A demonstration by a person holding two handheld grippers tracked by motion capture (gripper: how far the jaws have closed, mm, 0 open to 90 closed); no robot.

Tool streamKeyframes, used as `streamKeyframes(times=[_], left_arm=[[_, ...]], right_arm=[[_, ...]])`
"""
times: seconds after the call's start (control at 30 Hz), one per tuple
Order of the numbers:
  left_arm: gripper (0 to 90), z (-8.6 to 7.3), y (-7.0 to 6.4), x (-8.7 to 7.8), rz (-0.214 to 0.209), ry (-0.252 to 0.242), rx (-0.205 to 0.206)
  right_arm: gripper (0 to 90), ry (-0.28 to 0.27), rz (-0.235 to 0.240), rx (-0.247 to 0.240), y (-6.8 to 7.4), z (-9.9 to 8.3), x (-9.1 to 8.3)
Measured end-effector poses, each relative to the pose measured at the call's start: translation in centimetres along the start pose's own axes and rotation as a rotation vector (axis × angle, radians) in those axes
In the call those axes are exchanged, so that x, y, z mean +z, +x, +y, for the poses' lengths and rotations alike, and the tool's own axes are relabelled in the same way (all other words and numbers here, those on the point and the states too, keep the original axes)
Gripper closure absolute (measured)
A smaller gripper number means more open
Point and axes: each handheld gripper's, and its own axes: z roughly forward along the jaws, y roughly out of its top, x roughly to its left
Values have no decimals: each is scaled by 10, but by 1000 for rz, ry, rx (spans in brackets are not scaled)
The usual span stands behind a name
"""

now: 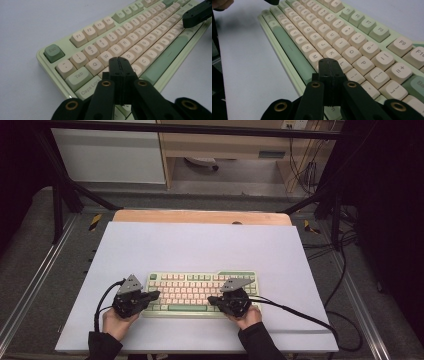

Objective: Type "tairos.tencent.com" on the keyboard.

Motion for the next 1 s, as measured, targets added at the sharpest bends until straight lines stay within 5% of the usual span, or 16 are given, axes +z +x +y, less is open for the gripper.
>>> streamKeyframes(times=[0.4,1.0], left_arm=[[900,0,0,0,-1,1,-1],[900,4,-4,1,-1,-6,0]], right_arm=[[900,22,-22,-15,-1,-3,5],[900,-21,-58,-8,-7,3,-20]])
